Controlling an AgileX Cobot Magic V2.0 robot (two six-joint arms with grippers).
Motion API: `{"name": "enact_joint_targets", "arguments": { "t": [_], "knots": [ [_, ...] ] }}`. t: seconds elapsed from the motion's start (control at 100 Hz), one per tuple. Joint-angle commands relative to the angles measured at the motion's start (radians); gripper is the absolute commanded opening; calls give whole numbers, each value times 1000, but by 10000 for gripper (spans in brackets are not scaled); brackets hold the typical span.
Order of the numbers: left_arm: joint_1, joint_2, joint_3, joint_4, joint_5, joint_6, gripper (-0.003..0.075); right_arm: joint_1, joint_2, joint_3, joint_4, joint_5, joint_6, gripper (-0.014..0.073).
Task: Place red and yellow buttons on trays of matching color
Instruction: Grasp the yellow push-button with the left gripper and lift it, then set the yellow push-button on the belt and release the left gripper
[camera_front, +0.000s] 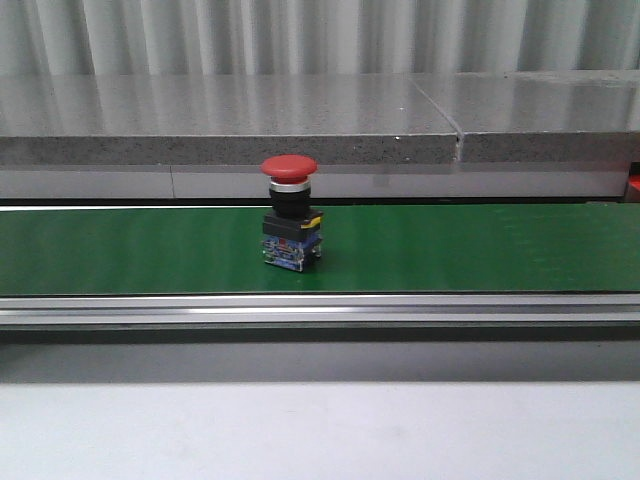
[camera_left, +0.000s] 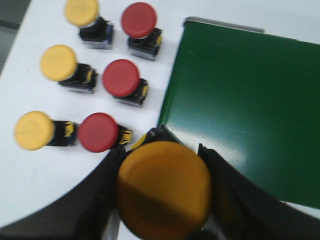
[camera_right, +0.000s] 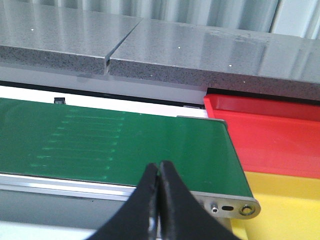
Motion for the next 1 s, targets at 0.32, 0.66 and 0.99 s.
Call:
{"name": "enact_joint_targets", "arguments": {
  "t": [0.32,0.66,0.99],
  "knots": [
    [-19,240,-178,-215,7,200,-19,0,-12,-7,-11,-82,0,-71],
    [-19,317,-227,-241,29,238,-18,0,-12,-7,-11,-82,0,-71],
    [-19,329,-227,-255,88,272,461,0,-12,-7,-11,-82,0,-71]
  ]
}}
